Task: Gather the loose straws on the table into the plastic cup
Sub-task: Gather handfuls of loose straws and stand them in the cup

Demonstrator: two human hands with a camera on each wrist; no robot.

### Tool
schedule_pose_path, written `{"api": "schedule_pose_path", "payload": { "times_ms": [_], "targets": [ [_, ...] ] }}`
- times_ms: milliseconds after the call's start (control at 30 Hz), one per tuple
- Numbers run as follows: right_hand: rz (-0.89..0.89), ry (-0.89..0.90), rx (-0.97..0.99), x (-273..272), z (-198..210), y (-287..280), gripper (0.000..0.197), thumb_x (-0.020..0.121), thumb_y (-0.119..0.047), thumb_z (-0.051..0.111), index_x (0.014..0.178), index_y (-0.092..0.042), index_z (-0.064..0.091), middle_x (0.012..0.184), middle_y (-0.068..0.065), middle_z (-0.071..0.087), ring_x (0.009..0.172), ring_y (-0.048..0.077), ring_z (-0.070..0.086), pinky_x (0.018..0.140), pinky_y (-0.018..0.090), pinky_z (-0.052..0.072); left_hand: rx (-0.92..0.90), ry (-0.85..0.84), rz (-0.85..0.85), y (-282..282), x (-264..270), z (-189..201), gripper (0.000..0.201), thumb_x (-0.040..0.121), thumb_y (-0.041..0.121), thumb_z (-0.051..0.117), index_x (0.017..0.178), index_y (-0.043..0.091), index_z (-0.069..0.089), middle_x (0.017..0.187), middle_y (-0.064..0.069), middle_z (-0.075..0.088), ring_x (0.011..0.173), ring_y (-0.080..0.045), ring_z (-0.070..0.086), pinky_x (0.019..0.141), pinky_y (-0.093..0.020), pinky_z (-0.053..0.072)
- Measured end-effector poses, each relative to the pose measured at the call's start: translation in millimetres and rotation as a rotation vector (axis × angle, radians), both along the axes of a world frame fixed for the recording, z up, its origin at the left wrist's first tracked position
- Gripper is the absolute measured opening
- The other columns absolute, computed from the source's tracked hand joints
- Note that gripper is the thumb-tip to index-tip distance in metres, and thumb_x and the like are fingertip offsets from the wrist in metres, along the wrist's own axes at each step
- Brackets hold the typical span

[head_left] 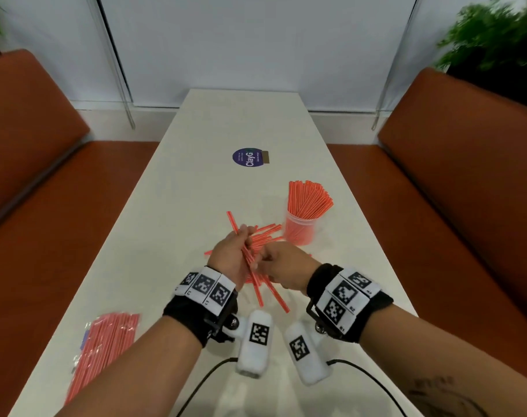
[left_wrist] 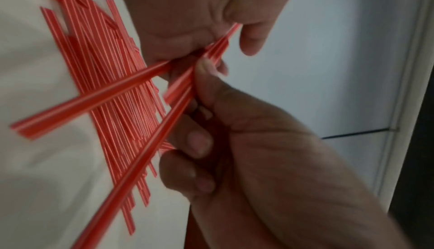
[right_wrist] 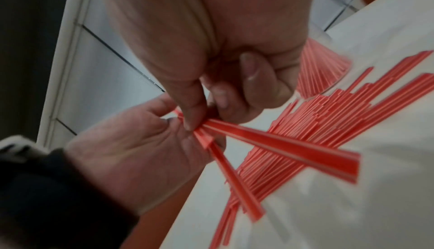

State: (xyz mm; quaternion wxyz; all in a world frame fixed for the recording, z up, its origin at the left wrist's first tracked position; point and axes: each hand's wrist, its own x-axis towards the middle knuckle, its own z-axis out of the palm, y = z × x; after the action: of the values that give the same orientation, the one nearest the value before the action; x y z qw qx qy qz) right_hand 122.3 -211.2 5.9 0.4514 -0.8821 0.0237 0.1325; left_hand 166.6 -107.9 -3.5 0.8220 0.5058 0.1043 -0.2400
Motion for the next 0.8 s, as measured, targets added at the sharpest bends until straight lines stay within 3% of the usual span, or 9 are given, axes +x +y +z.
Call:
{"api": "schedule_pose_path", "payload": {
  "times_ms": [100,233,333,400,467,533,633,700,800],
  "targets": [
    [0.021,0.015,-0.037,-3,-5,-5,0.025,0.084,-0.008,0.059,0.061,-0.017,0.063,0.054,-0.006,0.056,0.040,0.001,0.046,0.050,0.019,0.040,0.110,-0.049,0.072,-5,11,-16,0.035,0.100,0.015,0.030,0.069,0.013,0.048,0.057,0.000,0.041,0.038,-0.006,0.040,0.035,-0.013,0.035],
    [-0.157,0.022,0.068,2,3,-16,0.022,0.085,-0.008,0.061,0.064,-0.014,0.057,0.044,-0.004,0.052,0.031,0.000,0.043,0.036,0.011,0.034,0.034,0.015,0.026,-3,16,-30,0.034,0.100,0.020,0.029,0.075,0.012,0.049,0.045,0.004,0.040,0.030,-0.005,0.034,0.033,-0.012,0.031],
    [-0.262,0.024,0.190,16,10,-12,0.015,0.084,-0.008,0.064,0.070,-0.011,0.058,0.045,-0.001,0.057,0.035,0.006,0.049,0.035,0.015,0.035,-0.010,0.009,-0.114,-7,15,-29,0.053,0.097,0.049,0.023,0.085,0.010,0.057,0.041,0.003,0.045,0.029,-0.006,0.037,0.031,-0.010,0.027],
    [-0.257,0.031,0.204,25,12,-5,0.010,0.084,-0.009,0.065,0.074,-0.009,0.061,0.056,0.007,0.063,0.049,0.017,0.059,0.038,0.019,0.038,-0.048,-0.037,-0.202,-8,16,-29,0.070,0.093,0.057,0.015,0.089,0.005,0.062,0.036,0.001,0.048,0.028,-0.008,0.043,0.030,-0.012,0.032],
    [-0.226,0.057,0.208,32,12,-1,0.010,0.084,-0.007,0.063,0.075,-0.008,0.062,0.064,0.011,0.066,0.065,0.027,0.061,0.044,0.024,0.041,-0.021,-0.061,-0.195,-3,18,-30,0.060,0.097,0.047,0.022,0.096,0.003,0.063,0.037,0.002,0.053,0.031,-0.007,0.047,0.033,-0.014,0.038],
    [-0.210,0.062,0.193,37,10,-3,0.012,0.084,-0.006,0.062,0.074,-0.011,0.062,0.066,0.011,0.067,0.068,0.027,0.058,0.046,0.024,0.040,0.046,-0.003,-0.126,6,23,-33,0.041,0.100,0.031,0.030,0.082,0.009,0.059,0.037,0.007,0.047,0.029,-0.004,0.040,0.031,-0.011,0.030],
    [-0.092,0.009,-0.046,39,6,-11,0.005,0.083,-0.005,0.063,0.080,-0.008,0.067,0.077,0.010,0.067,0.065,0.017,0.057,0.057,0.025,0.046,0.050,0.119,-0.009,25,36,-37,0.039,0.099,0.035,0.032,0.066,0.016,0.042,0.034,0.008,0.039,0.027,-0.004,0.035,0.030,-0.009,0.029],
    [0.102,-0.032,-0.381,39,-2,-17,0.014,0.082,-0.010,0.065,0.096,-0.008,0.067,0.097,0.007,0.067,0.080,0.014,0.059,0.075,0.026,0.048,0.032,0.181,0.023,37,42,-38,0.044,0.097,0.047,0.030,0.064,0.019,0.037,0.032,0.008,0.037,0.024,-0.004,0.032,0.029,-0.008,0.027],
    [0.338,-0.026,-0.719,37,-19,-17,0.038,0.082,-0.023,0.066,0.116,-0.011,0.054,0.120,0.005,0.056,0.105,0.023,0.056,0.085,0.032,0.046,0.029,0.239,-0.024,52,43,-34,0.050,0.091,0.059,0.031,0.060,0.019,0.036,0.032,0.007,0.032,0.021,-0.005,0.025,0.029,-0.004,0.022]
  ]
}}
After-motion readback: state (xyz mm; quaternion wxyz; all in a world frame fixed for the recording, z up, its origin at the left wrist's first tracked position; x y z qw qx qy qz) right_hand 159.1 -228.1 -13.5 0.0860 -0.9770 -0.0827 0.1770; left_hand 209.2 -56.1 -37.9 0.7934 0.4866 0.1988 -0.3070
